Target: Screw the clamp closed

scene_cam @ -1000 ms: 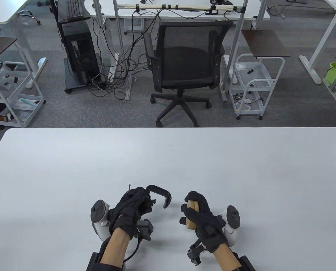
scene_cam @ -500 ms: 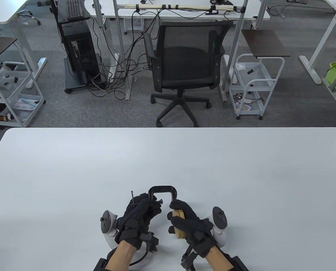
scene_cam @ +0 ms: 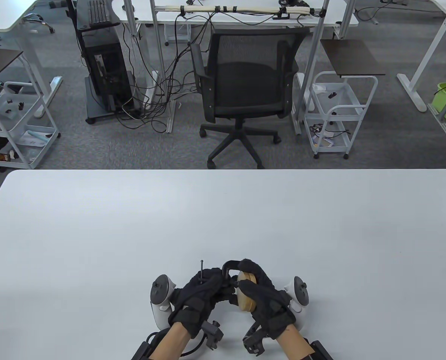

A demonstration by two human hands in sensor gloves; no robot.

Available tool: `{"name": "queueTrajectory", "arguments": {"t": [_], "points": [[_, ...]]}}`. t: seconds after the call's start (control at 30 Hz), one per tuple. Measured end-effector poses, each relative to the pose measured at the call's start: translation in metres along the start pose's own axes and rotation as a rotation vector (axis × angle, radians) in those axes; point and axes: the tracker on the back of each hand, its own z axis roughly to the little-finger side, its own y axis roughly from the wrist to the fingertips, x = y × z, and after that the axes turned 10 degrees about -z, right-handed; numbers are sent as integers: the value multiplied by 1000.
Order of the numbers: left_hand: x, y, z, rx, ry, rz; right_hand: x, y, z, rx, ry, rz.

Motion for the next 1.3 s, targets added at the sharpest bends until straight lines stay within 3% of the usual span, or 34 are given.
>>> {"name": "queueTrajectory", "arguments": {"t": [0.17, 0.3, 0.4, 0.47, 0.63, 0.8, 1.07, 1.3], "points": [[6, 0, -6, 27, 79, 74, 0, 4, -9, -20, -51, 21], [22, 2, -15, 2, 431, 154, -6, -4, -18, -33, -104, 110], [32, 2, -20, -23, 576, 76, -12, -9, -23, -29, -133, 125], [35, 2, -16, 18, 551, 13, -13, -10, -24, -34, -121, 139], [33, 2, -4, 125, 460, 79, -10, -10, -25, -28, -111, 130], [34, 4, -3, 51, 246, 50, -7, -10, -23, -15, -113, 112], [34, 3, -26, -202, 481, 3, -4, -10, -21, 0, -116, 107], [32, 2, -29, -255, 427, 6, -4, -10, -21, -2, -102, 111]]}}
